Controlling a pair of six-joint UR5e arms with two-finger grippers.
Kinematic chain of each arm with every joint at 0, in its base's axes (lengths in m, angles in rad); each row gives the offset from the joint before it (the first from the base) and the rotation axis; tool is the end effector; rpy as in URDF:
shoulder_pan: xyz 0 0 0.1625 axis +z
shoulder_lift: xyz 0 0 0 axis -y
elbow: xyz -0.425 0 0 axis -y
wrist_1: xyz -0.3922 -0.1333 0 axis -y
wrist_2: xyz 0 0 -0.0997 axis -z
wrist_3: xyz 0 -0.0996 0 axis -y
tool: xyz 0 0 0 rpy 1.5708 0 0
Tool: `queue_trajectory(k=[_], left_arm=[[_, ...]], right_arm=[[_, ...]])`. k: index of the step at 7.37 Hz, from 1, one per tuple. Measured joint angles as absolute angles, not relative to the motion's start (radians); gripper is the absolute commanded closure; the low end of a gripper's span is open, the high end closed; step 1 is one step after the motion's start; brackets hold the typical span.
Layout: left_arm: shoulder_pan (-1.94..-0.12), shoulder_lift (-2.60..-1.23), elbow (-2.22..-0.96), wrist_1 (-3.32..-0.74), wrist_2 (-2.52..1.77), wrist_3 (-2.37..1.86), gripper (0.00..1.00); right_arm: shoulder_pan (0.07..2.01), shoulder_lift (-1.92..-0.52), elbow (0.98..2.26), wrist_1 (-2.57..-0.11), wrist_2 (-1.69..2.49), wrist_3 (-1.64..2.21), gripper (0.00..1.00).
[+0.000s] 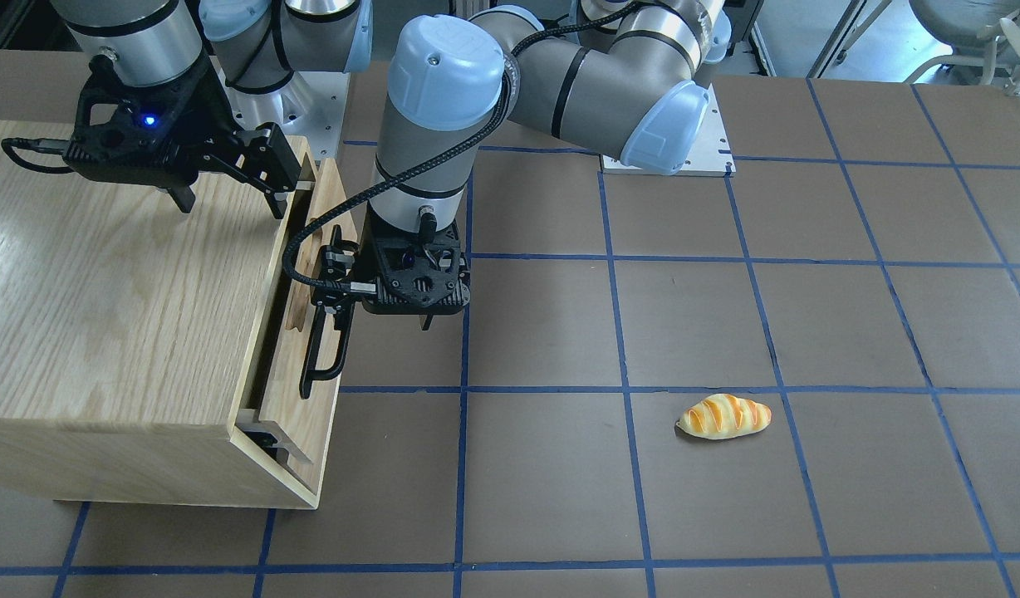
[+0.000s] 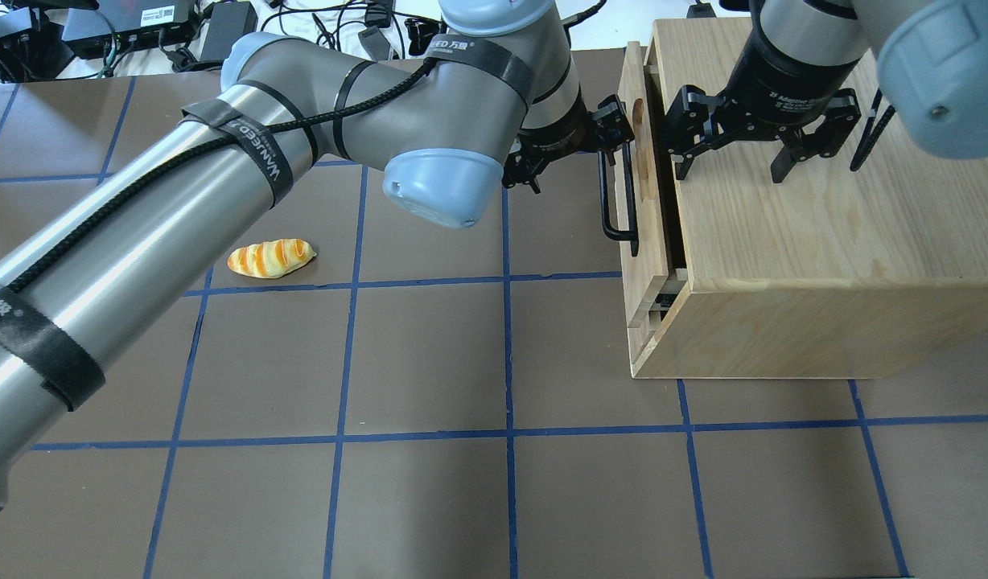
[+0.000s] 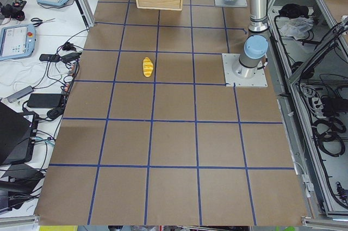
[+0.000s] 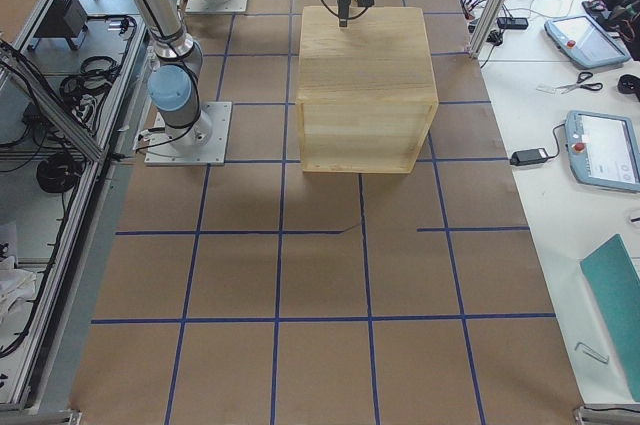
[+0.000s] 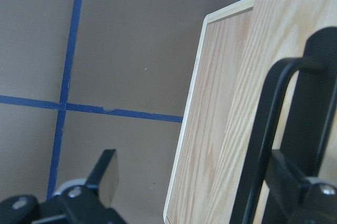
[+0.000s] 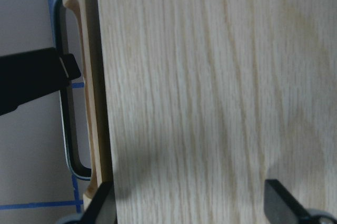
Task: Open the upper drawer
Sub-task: 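Pull the drawer handle away from the cabinet with the left gripper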
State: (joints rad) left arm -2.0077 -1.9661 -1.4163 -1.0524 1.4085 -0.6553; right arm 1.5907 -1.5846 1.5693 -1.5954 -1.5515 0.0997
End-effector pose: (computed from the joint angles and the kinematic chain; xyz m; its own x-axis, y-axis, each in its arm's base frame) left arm -0.4177 -0.5415 0.3940 -0.9421 -0.1681 0.2902 -0.2108 0.9698 -0.1226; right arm 0.1449 -0.4871 0.4979 -0.9966 0.0789 -0.0232 0.0797 0.9961 -0.0378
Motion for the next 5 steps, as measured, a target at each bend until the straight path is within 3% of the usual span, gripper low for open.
queue_trajectory(k=[5], left_arm=[[-1.968,-1.952,-1.416,-1.096,1.414,-0.598,0.0]], right_arm=[[1.591,-1.585,1.569,-1.595,-1.551,0.1,0.0]])
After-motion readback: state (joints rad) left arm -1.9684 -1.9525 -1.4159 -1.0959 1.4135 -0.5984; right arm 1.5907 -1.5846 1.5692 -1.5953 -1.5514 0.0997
